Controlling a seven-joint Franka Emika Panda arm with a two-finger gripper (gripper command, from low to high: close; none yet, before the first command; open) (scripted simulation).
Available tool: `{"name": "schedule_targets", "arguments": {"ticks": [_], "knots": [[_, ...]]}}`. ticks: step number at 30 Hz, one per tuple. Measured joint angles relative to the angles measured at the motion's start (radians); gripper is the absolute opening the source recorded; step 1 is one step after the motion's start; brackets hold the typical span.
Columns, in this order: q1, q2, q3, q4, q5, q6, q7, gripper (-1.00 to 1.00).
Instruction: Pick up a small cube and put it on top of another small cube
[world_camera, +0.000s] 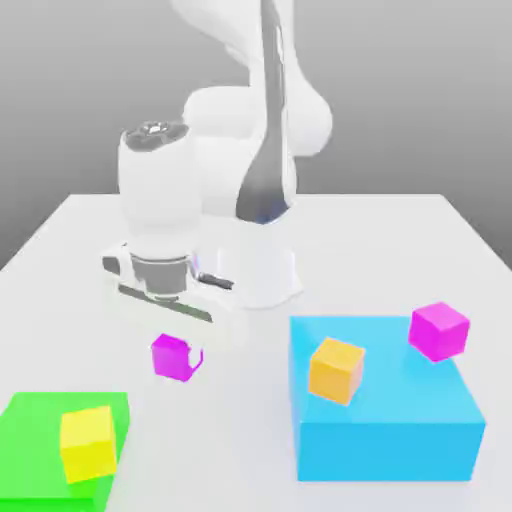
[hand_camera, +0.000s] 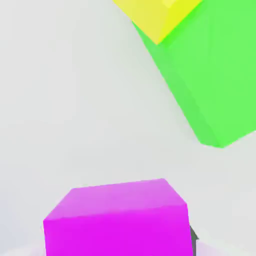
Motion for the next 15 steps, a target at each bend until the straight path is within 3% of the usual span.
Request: {"name": "schedule_targets", "arguments": {"ticks": [6, 11, 12, 15], "knots": [[0.191, -0.143, 0.141, 0.117, 0.050, -0.257, -0.074, -1.00], [0.209, -0.031, 0.176, 0.089, 0.032, -0.118, -0.064, -1.00], [0.209, -0.015, 0.178, 0.084, 0.029, -0.098, -0.061, 1.00], [0.209, -0.015, 0.178, 0.084, 0.029, -0.098, -0.061, 1.00]]}}
